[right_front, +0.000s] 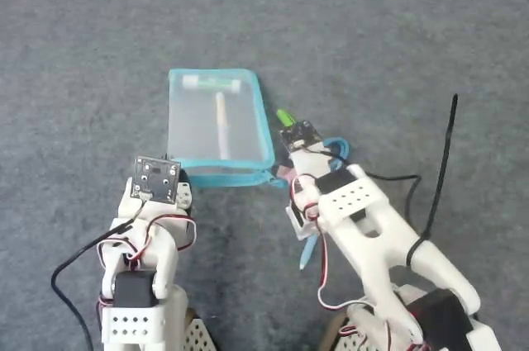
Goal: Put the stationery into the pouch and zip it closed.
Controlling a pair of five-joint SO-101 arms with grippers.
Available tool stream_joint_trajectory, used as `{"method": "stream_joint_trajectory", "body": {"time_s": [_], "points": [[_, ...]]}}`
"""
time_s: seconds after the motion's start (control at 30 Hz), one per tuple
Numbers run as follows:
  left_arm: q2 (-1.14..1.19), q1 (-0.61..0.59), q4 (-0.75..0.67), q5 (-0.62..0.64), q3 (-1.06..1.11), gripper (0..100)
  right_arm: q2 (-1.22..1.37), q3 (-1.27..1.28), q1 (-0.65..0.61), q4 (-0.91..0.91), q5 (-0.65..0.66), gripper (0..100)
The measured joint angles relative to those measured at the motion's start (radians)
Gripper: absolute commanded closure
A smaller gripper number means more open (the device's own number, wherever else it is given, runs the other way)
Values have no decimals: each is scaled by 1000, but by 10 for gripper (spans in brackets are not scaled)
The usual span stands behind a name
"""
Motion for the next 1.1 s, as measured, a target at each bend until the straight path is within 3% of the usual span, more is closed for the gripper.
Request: {"method": "stream_joint_trajectory", "body": {"time_s": [0.53, 0.63, 0.8, 1.1], "points": [[0, 0, 0, 0, 0, 988, 15, 46, 9, -64, 15, 833], [0, 0, 0, 0, 0, 988, 74, 5, 80, -17, 58, 843], [0, 0, 0, 0, 0, 988, 180, -94, 255, 12, 120, 992], [0, 0, 0, 0, 0, 988, 222, -276, 545, -12, 278, 968]]}}
